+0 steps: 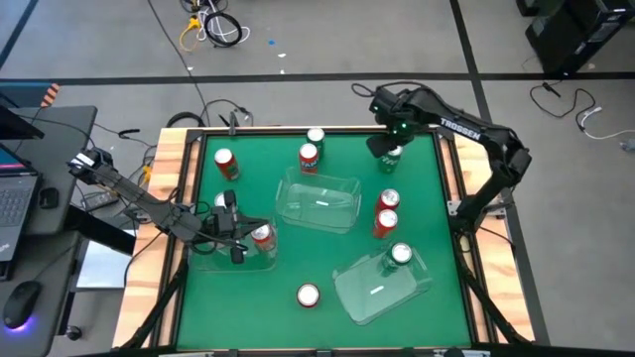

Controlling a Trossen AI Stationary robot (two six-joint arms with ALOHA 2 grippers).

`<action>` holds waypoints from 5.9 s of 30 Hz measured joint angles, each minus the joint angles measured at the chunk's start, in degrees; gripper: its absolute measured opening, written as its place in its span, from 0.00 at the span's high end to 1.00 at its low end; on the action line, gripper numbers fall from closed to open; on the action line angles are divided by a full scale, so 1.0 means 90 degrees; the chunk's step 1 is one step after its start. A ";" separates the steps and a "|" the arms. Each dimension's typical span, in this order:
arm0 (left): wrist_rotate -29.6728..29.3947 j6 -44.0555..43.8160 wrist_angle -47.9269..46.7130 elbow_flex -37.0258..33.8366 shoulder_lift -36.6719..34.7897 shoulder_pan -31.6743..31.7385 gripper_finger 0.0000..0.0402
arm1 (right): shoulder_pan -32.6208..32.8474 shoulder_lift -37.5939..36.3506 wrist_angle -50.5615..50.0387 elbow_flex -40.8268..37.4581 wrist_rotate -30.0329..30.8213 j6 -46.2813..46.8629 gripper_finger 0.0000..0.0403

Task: Sort soda cans
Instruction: Put the top right green soda can into the bottom right transparent bin

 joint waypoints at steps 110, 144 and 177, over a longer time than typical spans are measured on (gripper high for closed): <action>0.3308 -0.0115 0.0344 -0.0002 0.0795 0.1931 1.00 | 0.1751 -0.0383 -0.1544 0.1768 0.0183 0.0884 0.28; 0.4080 -0.0109 0.0630 -0.0002 0.0809 0.2378 1.00 | 0.8770 0.0466 -0.1635 0.2188 0.0182 0.7638 0.28; 0.4078 -0.0121 0.0614 -0.0002 0.0809 0.2379 1.00 | 0.8939 0.1001 -0.1624 0.0963 -0.0088 0.7820 0.28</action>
